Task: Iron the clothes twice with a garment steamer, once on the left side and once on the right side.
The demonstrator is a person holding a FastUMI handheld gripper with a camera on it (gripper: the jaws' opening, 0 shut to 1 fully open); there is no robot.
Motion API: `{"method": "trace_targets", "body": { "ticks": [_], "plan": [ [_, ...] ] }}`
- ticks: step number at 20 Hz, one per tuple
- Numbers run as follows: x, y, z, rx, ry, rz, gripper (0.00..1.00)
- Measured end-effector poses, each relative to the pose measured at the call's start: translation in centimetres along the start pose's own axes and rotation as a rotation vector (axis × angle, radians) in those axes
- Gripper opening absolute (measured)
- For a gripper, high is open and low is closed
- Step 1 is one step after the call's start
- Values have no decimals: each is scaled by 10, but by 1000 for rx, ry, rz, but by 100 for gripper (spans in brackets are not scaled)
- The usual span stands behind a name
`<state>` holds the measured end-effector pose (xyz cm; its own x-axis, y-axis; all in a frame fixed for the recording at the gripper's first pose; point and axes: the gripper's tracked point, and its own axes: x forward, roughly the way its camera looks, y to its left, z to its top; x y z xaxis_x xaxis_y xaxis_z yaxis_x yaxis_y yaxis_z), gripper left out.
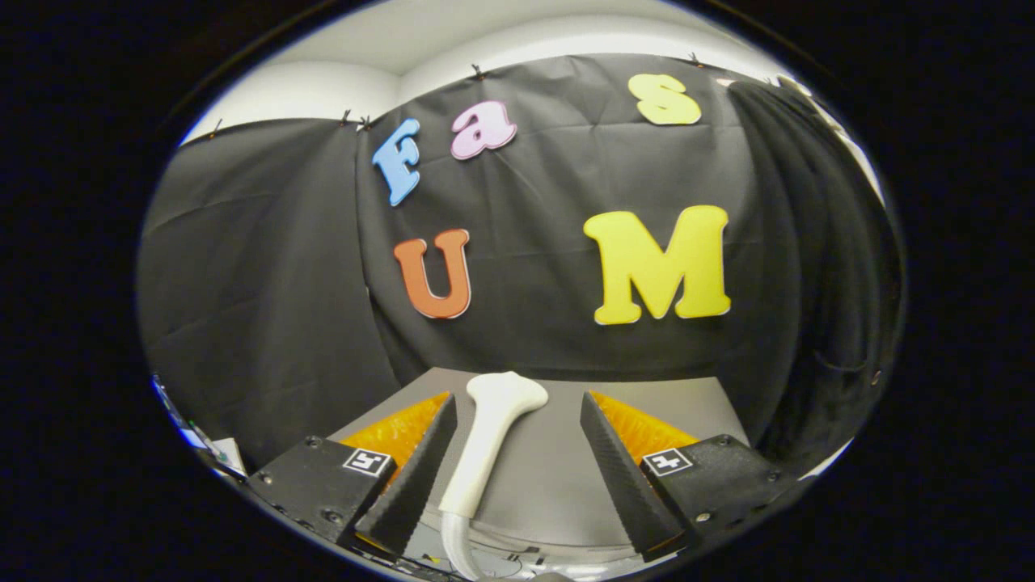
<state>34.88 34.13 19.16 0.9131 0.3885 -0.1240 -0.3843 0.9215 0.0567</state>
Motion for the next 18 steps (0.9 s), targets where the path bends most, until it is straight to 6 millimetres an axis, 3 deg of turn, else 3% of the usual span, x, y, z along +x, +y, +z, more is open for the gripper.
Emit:
{"method": "trace_targets", "body": {
  "ticks": [4, 12, 15, 16, 17, 18],
  "plan": [
    [34, 30, -35, 8, 152, 24, 97],
    [79, 35, -82, 17, 319, -31, 95],
    [84, 37, -98, 64, 388, -30, 93],
    [91, 34, -95, 59, 381, -51, 90],
    [89, 33, -103, 77, 401, -73, 78],
    [91, 31, -98, 91, 380, -87, 66]
  ]
}}
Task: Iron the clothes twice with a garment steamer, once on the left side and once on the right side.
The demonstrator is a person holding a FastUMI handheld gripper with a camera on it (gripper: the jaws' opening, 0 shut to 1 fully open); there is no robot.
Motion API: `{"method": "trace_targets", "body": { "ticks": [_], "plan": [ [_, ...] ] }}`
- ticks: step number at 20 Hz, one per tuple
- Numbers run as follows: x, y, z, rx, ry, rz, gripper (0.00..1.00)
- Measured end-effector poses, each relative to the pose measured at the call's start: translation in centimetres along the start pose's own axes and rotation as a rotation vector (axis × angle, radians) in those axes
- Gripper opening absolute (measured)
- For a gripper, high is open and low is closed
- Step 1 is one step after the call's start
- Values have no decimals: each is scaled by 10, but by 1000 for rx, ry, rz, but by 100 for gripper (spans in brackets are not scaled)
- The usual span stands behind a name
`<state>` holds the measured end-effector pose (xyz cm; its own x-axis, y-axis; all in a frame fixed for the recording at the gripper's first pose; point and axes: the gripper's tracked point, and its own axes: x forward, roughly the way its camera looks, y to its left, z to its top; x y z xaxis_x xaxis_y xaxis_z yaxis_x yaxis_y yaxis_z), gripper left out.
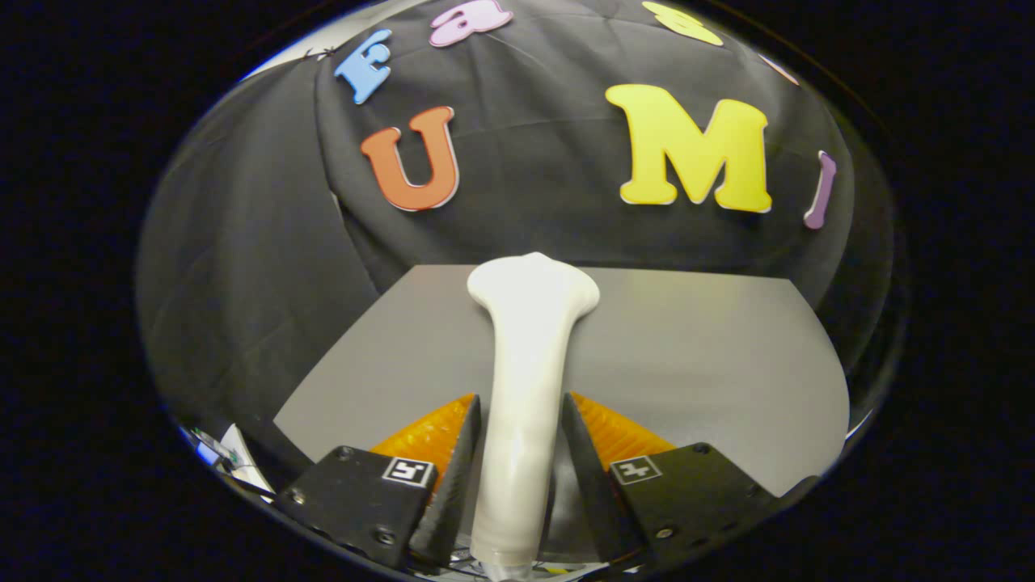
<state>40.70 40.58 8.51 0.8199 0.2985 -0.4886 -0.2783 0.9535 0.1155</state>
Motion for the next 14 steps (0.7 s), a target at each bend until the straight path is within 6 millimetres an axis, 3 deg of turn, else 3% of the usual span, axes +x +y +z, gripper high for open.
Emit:
{"method": "trace_targets", "body": {
  "ticks": [1, 2, 3, 7, 10, 14],
  "plan": [
    [-1, 2, 2, 30, 14, 19, 63],
    [3, 5, -1, 45, 12, 23, 51],
    [4, 5, -2, 58, 27, 47, 47],
    [-8, 3, 4, 76, 18, 84, 39],
    [-33, -6, 16, 39, -63, 56, 38],
    [-84, -14, 28, 49, -152, 52, 38]
  ]
}}
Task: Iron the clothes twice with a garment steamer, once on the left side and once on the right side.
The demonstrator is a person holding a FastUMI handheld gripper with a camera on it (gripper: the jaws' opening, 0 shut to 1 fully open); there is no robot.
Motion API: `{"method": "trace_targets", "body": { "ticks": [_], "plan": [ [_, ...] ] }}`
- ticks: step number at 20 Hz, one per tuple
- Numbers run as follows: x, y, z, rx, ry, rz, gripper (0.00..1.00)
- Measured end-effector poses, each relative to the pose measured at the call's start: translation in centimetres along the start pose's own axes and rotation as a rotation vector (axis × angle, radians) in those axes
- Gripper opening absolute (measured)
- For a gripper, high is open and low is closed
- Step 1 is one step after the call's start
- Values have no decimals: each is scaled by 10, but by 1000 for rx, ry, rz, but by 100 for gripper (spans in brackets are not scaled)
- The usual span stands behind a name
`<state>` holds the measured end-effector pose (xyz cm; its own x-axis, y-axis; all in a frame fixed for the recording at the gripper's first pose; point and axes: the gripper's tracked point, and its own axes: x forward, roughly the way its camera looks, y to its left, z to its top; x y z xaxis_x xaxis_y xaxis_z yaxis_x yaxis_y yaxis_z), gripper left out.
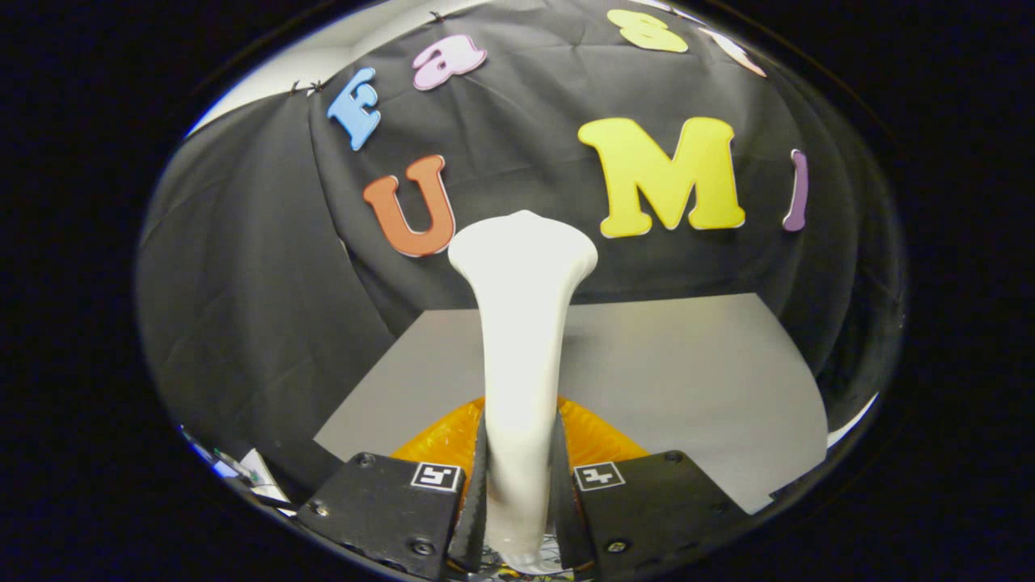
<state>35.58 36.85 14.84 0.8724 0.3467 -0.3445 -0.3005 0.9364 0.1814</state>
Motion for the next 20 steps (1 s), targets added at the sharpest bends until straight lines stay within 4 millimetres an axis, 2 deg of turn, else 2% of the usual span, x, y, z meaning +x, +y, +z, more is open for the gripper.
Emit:
{"method": "trace_targets", "body": {
  "ticks": [6, 11, 16, 20],
  "plan": [
    [-99, -6, 38, -31, -177, -15, 38],
    [-199, -20, 73, -29, -351, -52, 38],
    [-286, -70, 114, -12, -505, -158, 37],
    [-336, -125, 141, -11, -588, -260, 37]
  ]
}}
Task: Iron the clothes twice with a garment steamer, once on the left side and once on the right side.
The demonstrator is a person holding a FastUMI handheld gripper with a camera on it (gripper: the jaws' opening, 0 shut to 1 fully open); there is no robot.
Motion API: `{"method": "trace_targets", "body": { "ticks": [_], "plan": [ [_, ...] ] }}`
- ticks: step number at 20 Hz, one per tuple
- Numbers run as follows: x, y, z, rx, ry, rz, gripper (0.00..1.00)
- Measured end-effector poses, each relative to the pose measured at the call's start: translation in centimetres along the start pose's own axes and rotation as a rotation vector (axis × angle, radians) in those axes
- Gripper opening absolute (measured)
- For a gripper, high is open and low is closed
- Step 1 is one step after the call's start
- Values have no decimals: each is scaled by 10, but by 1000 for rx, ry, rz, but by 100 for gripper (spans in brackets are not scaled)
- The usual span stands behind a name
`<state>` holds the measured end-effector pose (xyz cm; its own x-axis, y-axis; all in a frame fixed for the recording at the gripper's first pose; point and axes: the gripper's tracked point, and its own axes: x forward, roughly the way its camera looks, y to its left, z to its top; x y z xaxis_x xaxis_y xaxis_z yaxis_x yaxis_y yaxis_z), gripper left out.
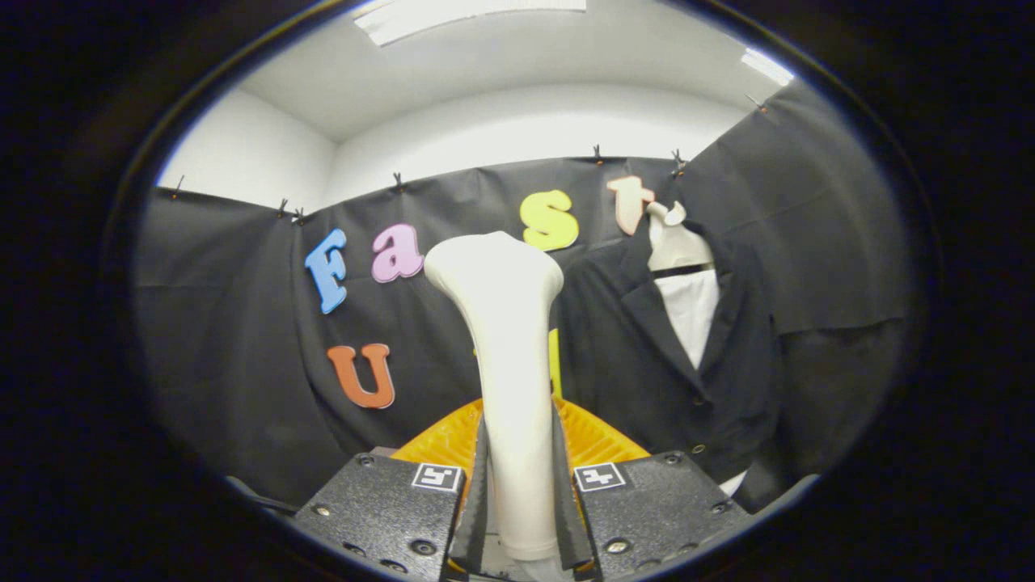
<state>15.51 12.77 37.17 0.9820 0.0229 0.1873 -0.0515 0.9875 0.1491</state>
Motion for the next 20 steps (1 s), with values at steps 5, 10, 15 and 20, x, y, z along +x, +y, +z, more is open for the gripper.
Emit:
{"method": "trace_targets", "body": {
  "ticks": [5, 10, 15, 20],
  "plan": [
    [9, -77, 36, -9, -61, -103, 37],
    [44, -124, 29, -16, -8, -138, 38],
    [75, -131, 7, -46, 58, -118, 37],
    [91, -141, -20, -56, 134, -131, 38]
  ]
}}
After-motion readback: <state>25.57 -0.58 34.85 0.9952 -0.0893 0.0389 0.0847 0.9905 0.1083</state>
